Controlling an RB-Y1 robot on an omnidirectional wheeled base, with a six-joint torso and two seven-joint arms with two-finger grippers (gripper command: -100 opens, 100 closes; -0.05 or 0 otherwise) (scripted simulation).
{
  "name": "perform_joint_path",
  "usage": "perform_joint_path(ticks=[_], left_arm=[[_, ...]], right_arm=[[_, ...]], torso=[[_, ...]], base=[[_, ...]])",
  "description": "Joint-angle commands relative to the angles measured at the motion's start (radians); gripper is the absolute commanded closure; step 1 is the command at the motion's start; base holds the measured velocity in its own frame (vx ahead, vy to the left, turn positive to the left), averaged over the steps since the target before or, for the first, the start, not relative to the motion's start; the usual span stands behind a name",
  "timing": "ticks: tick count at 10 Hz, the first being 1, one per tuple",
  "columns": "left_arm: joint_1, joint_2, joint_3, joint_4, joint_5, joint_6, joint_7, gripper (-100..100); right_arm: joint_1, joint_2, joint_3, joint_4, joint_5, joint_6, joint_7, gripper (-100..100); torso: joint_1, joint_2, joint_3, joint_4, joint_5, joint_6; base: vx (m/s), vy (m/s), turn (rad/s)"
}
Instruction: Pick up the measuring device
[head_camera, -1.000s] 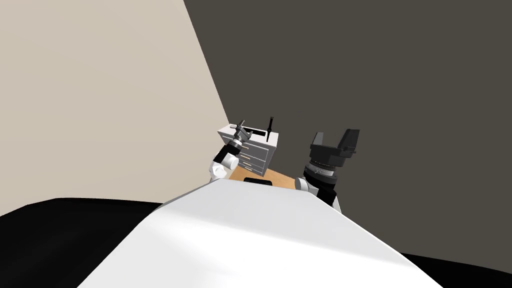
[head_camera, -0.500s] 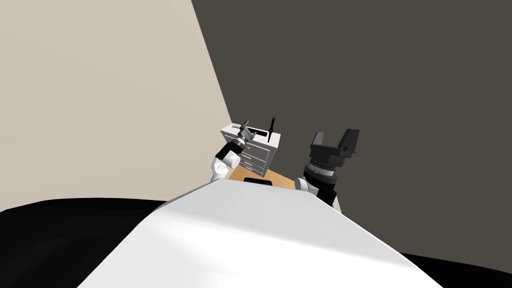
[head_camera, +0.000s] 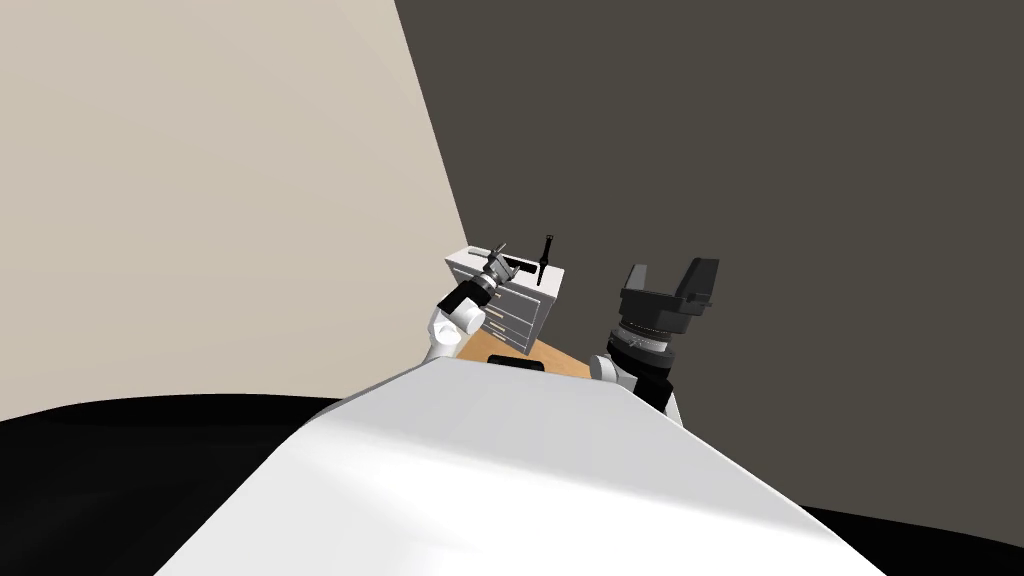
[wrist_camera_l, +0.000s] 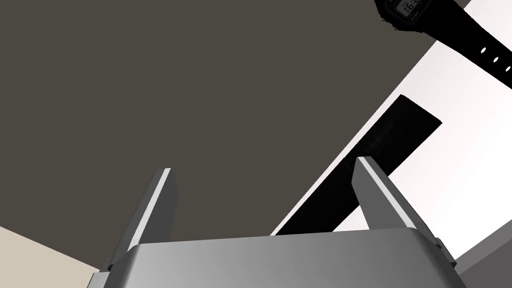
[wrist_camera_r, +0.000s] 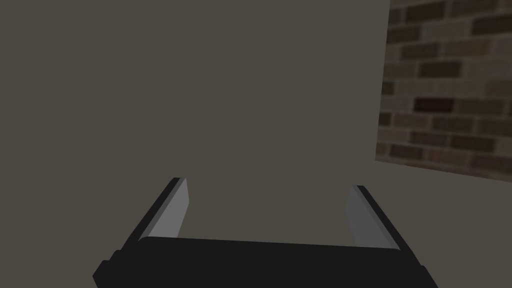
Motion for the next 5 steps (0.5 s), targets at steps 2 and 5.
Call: perform_joint_path(ticks=[2, 5], left_arm=[[-0.031, -0.002, -0.014, 0.002, 0.009, 0.068, 0.029, -100], [-0.082, -0.010, -0.040, 0.009, 0.022, 0.151, 0.075, -100]], right_arm=[[0.000, 0.000, 0.000, 0.000, 0.000, 0.000, 0.000, 0], [0.000, 0.000, 0.000, 0.000, 0.000, 0.000, 0.000, 0]], torso=[[0.000, 0.000, 0.000, 0.000, 0.000, 0.000], [0.000, 0.000, 0.000, 0.000, 0.000, 0.000]], base=[[0.004, -0.032, 0.105], [0.001, -0.027, 0.108]])
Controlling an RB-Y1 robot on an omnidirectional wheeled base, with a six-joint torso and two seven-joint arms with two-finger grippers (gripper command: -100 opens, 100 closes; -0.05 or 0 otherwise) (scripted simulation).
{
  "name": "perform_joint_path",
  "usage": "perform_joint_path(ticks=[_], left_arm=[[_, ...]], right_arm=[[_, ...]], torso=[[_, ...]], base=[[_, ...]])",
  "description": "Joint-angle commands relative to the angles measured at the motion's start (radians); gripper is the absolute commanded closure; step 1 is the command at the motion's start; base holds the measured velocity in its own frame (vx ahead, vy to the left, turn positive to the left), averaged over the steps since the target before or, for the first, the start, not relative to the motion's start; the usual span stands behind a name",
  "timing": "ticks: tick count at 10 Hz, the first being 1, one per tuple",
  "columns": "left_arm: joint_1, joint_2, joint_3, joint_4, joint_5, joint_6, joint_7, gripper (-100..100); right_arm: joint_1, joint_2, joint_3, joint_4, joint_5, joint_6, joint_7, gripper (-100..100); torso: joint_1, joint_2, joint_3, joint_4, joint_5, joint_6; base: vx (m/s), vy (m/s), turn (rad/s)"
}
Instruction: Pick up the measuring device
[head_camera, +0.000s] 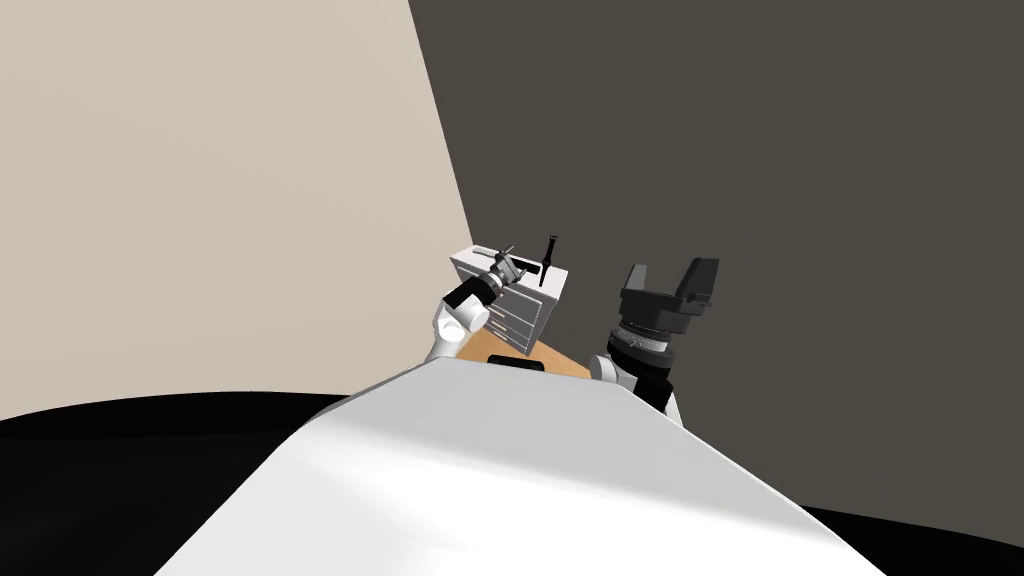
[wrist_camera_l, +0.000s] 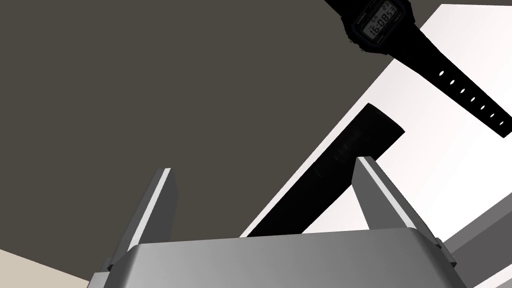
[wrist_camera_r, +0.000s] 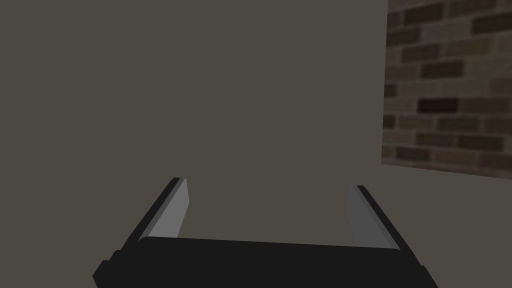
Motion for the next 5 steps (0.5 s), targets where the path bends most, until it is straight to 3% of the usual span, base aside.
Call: perform_joint_path(ticks=[1, 5], left_arm=[[-0.016, -0.003, -0.005, 0.005, 0.004, 0.036, 0.014, -100], [-0.087, -0.021, -0.041, 0.016, 0.021, 0.157, 0.077, -100]], right_arm=[[0.000, 0.000, 0.000, 0.000, 0.000, 0.000, 0.000, 0], [0.000, 0.000, 0.000, 0.000, 0.000, 0.000, 0.000, 0]], torso=[[0.000, 0.000, 0.000, 0.000, 0.000, 0.000], [-0.001, 0.000, 0.000, 0.000, 0.000, 0.000]], base=[[0.004, -0.025, 0.053], [0.004, -0.036, 0.113]])
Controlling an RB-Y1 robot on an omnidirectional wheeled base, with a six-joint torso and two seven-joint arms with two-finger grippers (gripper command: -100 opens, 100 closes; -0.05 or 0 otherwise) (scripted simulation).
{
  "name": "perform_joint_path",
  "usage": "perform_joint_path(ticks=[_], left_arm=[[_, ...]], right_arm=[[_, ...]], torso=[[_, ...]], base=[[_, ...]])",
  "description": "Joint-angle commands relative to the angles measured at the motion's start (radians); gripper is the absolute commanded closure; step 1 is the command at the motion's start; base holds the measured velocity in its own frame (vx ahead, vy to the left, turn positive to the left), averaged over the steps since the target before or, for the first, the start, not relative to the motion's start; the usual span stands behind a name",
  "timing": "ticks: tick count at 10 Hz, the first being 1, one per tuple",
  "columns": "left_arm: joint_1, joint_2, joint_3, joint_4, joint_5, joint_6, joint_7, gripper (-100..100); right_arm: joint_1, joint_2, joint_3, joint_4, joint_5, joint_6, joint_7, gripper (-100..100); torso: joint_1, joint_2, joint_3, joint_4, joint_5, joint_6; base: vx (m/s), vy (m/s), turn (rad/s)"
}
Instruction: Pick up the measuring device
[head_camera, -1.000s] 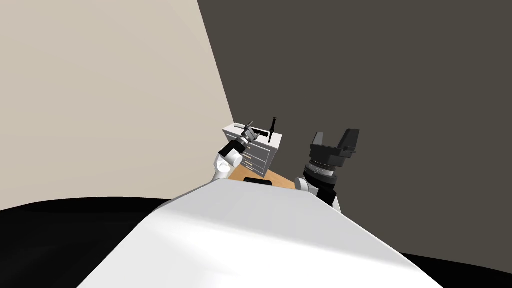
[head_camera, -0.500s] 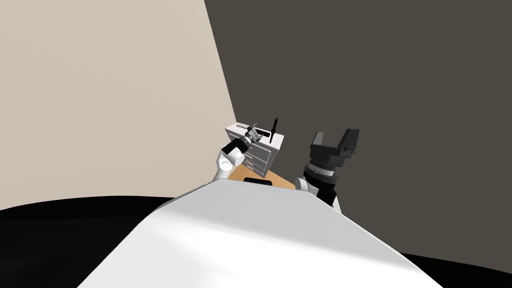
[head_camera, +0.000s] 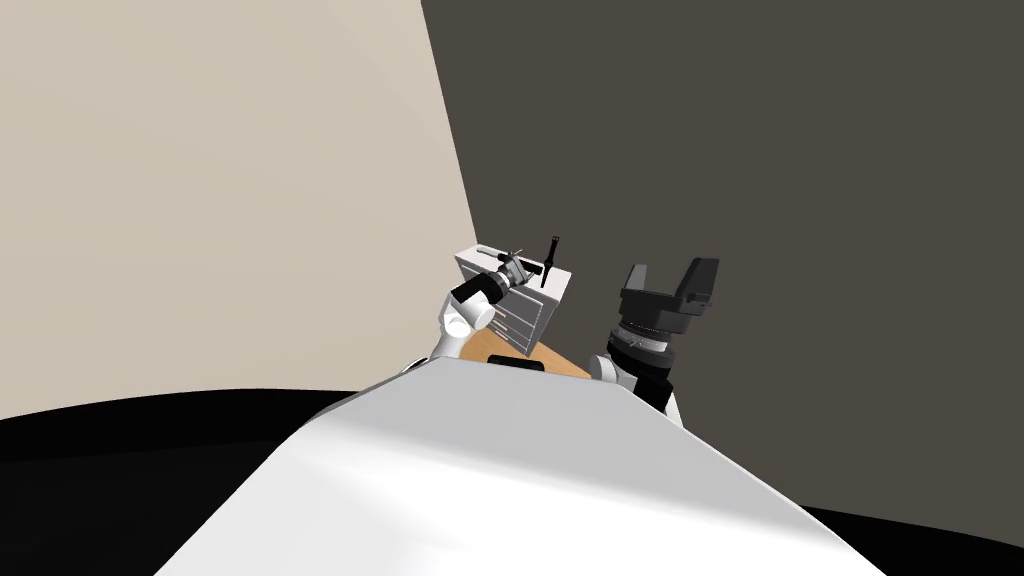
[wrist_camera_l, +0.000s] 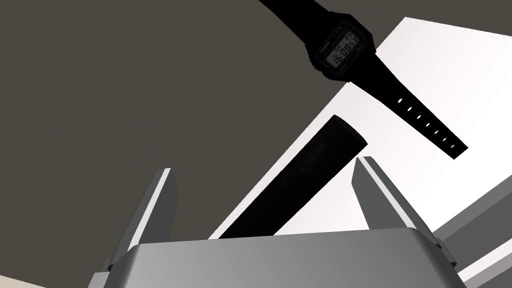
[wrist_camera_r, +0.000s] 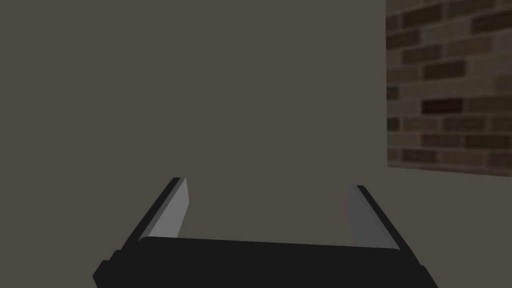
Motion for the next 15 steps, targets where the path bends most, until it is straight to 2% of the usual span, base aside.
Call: perform_joint_path(ticks=[1, 2, 3, 5, 6, 10, 13, 14, 15], left_arm=[[-0.010, 0.003, -0.002, -0.002, 0.009, 0.034, 0.012, -100], [-0.032, -0.005, -0.012, 0.001, 0.015, 0.071, 0.032, -100], [-0.032, -0.005, -0.012, 0.001, 0.015, 0.074, 0.032, -100], [-0.071, -0.024, -0.032, 0.007, 0.024, 0.135, 0.067, -100], [-0.071, -0.024, -0.032, 0.007, 0.024, 0.147, 0.067, -100], [-0.129, -0.084, -0.061, 0.013, 0.039, 0.257, 0.120, -100], [-0.151, -0.147, -0.072, 0.014, 0.045, 0.298, 0.140, -100], [-0.144, -0.135, -0.074, 0.010, 0.041, 0.291, 0.137, -100], [-0.145, -0.138, -0.074, 0.009, 0.040, 0.294, 0.139, 0]], right_arm=[[0.000, 0.000, 0.000, 0.000, 0.000, 0.000, 0.000, 0], [0.000, 0.000, 0.000, 0.000, 0.000, 0.000, 0.000, 0], [0.000, 0.000, 0.000, 0.000, 0.000, 0.000, 0.000, 0], [0.000, 0.000, 0.000, 0.000, 0.000, 0.000, 0.000, 0], [0.000, 0.000, 0.000, 0.000, 0.000, 0.000, 0.000, 0], [0.000, 0.000, 0.000, 0.000, 0.000, 0.000, 0.000, 0], [0.000, 0.000, 0.000, 0.000, 0.000, 0.000, 0.000, 0], [0.000, 0.000, 0.000, 0.000, 0.000, 0.000, 0.000, 0], [0.000, 0.000, 0.000, 0.000, 0.000, 0.000, 0.000, 0]], torso=[[0.000, 0.000, 0.000, 0.000, 0.000, 0.000], [0.001, 0.000, 0.000, 0.000, 0.000, 0.000], [0.001, 0.000, 0.000, 0.000, 0.000, 0.000], [0.001, 0.000, 0.000, 0.000, 0.000, 0.000], [0.000, 0.000, 0.000, 0.000, 0.000, 0.000], [-0.001, -0.001, -0.001, 0.000, 0.000, 0.000], [0.000, -0.001, -0.001, 0.000, 0.000, 0.000], [-0.001, -0.001, -0.001, 0.000, 0.000, 0.000], [0.001, -0.001, -0.001, 0.000, 0.000, 0.000]], base=[[0.001, -0.022, 0.057], [0.001, -0.020, 0.114], [0.003, -0.021, 0.050], [0.003, -0.028, 0.128], [0.009, -0.033, 0.042], [0.015, -0.039, 0.098], [0.024, -0.038, 0.056], [0.012, -0.020, 0.008], [0.000, 0.000, 0.000]])
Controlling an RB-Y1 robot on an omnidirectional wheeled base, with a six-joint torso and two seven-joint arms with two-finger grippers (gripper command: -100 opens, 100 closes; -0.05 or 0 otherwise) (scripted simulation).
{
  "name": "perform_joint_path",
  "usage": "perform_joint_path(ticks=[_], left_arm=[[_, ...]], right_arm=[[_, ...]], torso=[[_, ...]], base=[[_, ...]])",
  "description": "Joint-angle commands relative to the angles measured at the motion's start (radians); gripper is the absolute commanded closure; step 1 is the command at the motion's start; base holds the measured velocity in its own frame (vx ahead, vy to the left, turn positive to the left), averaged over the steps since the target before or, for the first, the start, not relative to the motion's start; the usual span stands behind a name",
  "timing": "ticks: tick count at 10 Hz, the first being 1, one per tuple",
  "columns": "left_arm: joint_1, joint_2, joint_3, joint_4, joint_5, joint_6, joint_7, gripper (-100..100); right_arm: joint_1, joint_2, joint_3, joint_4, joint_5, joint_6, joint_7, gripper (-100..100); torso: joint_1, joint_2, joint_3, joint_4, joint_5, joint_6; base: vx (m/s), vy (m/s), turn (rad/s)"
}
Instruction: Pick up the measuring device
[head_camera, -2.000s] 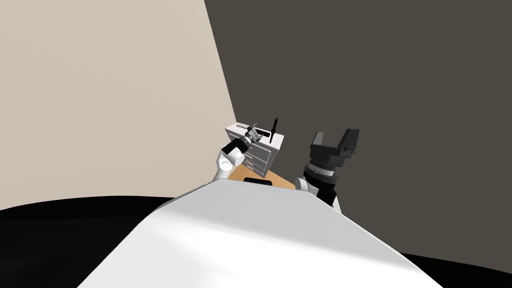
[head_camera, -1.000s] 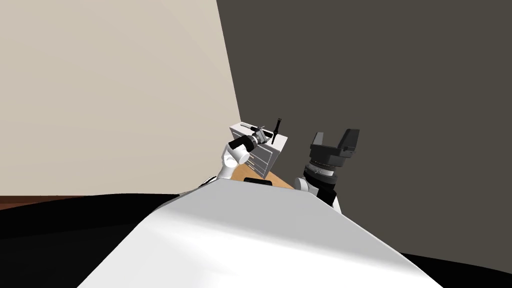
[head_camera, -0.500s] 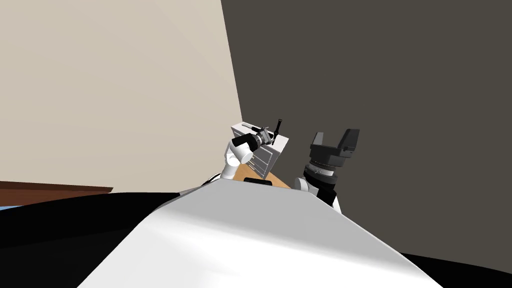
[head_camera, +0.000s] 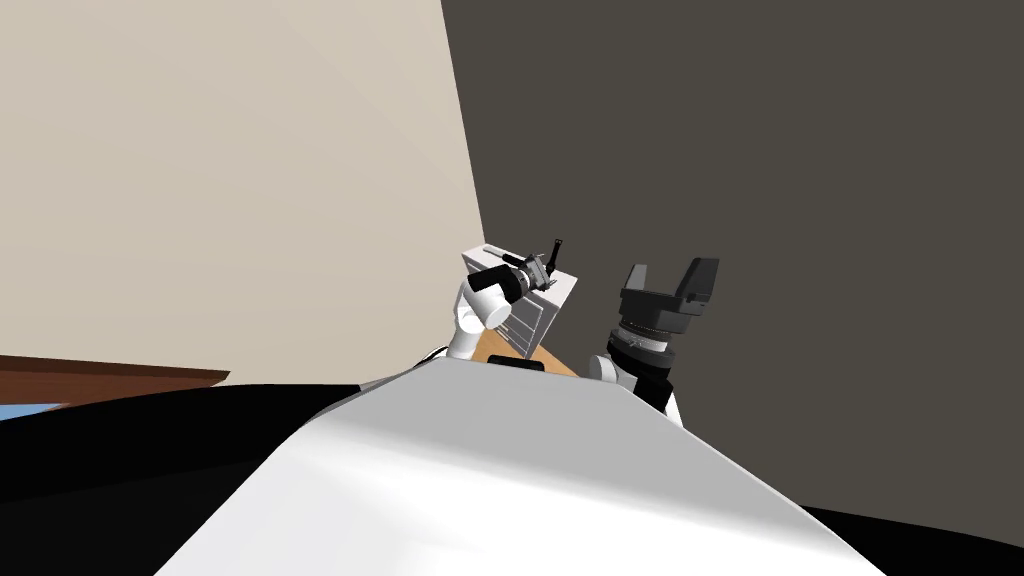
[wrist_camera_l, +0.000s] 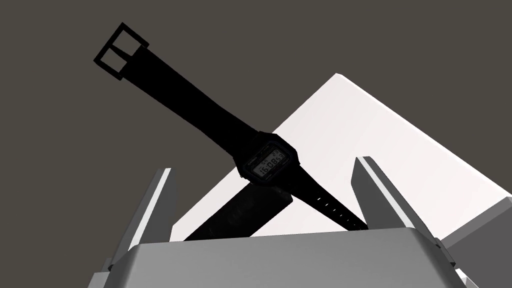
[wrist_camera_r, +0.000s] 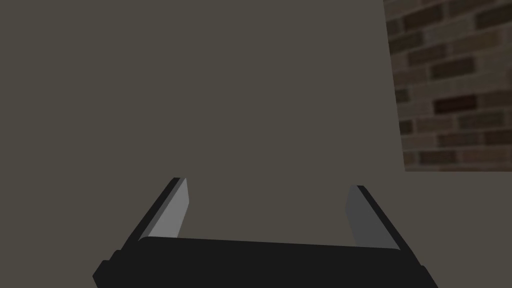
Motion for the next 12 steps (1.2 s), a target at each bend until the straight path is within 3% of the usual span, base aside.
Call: perform_joint_path(ticks=[1, 3, 4, 7, 8, 10, 11, 12], left_arm=[[-0.050, 0.000, 0.050, 0.050, -0.022, -0.042, -0.025, -100], [-0.056, 0.000, 0.092, 0.099, -0.022, -0.042, -0.025, -100], [-0.108, 0.001, 0.131, 0.135, -0.044, -0.083, -0.051, -100], [-0.112, 0.001, 0.184, 0.197, -0.044, -0.083, -0.051, -100], [-0.157, 0.001, 0.221, 0.242, -0.066, -0.125, -0.076, -100], [-0.169, 0.001, 0.276, 0.296, -0.066, -0.125, -0.076, -100], [-0.222, 0.002, 0.313, 0.341, -0.087, -0.167, -0.101, -100], [-0.225, 0.002, 0.343, 0.368, -0.087, -0.167, -0.101, -100]], right_arm=[[0.000, 0.000, 0.000, 0.000, 0.000, 0.000, 0.000, 0], [0.000, 0.000, 0.000, 0.000, 0.000, 0.000, 0.000, 0], [0.000, 0.000, 0.000, 0.000, 0.000, 0.000, 0.000, 0], [0.000, 0.000, 0.000, 0.000, 0.000, 0.000, 0.000, 0], [0.000, 0.000, 0.000, 0.000, 0.000, 0.000, 0.000, 0], [0.000, 0.000, 0.000, 0.000, 0.000, 0.000, 0.000, 0], [0.000, 0.000, 0.000, 0.000, 0.000, 0.000, 0.000, 0], [0.000, 0.000, 0.000, 0.000, 0.000, 0.000, 0.000, 0]], torso=[[0.000, 0.000, 0.000, 0.000, 0.000, 0.000], [0.006, 0.008, 0.005, 0.002, 0.001, 0.000], [0.006, 0.005, 0.003, 0.001, 0.001, 0.000], [0.005, 0.004, 0.002, 0.001, 0.001, 0.000], [0.003, 0.001, 0.001, 0.000, 0.001, 0.000], [0.004, 0.006, 0.003, 0.001, 0.001, 0.001], [0.004, 0.004, 0.002, 0.001, 0.001, 0.000], [0.005, 0.006, 0.003, 0.001, 0.001, 0.001]], base=[[-0.111, 0.058, -0.380], [-0.095, 0.081, -0.221], [-0.088, 0.082, -0.320], [-0.049, 0.038, -0.130], [-0.079, 0.034, -0.333], [-0.091, 0.059, -0.243], [-0.122, 0.072, -0.349], [-0.123, 0.064, -0.314]])
